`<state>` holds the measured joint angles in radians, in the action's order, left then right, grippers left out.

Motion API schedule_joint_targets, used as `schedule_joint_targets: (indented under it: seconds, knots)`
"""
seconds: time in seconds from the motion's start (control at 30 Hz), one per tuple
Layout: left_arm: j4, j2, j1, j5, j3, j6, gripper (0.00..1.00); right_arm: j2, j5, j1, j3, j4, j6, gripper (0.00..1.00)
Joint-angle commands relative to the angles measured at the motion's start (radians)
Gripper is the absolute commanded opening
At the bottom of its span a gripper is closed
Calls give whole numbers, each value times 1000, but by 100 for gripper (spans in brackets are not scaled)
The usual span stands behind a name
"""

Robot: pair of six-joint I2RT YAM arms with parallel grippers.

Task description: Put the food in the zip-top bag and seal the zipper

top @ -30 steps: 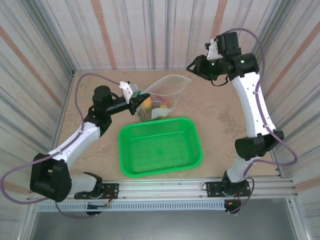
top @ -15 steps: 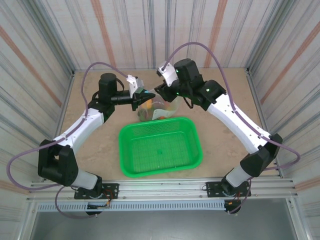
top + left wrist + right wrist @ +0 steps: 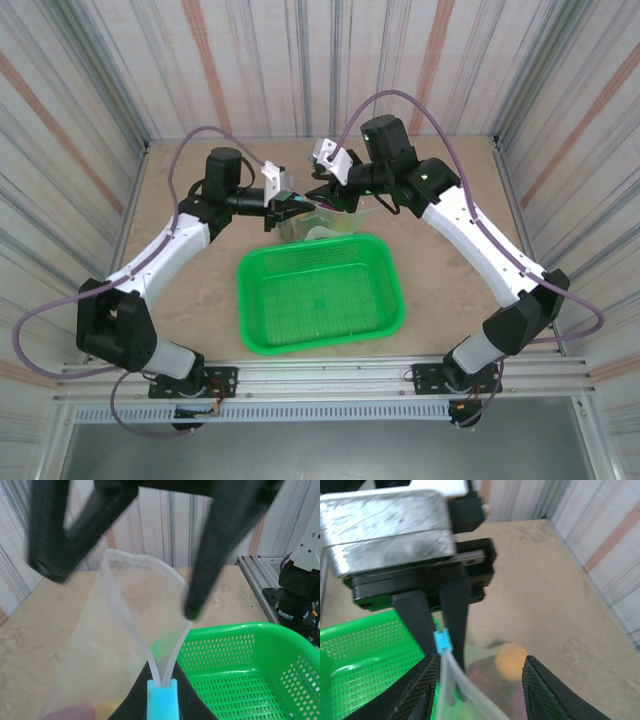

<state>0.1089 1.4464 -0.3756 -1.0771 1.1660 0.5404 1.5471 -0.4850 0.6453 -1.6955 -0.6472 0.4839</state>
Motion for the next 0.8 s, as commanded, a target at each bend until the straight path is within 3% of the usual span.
schedule_joint_targets:
  seconds: [0.0, 0.3, 0.77]
  knots:
    - [37, 6, -15, -45, 40, 45, 3, -38, -59, 13, 28, -50, 21, 48]
    - [53, 9, -38, -30, 49, 44, 5, -60, -34, 17, 102, 4, -17, 37]
    - [39, -5, -63, -3, 47, 33, 13, -76, -17, 29, 145, 21, -22, 0]
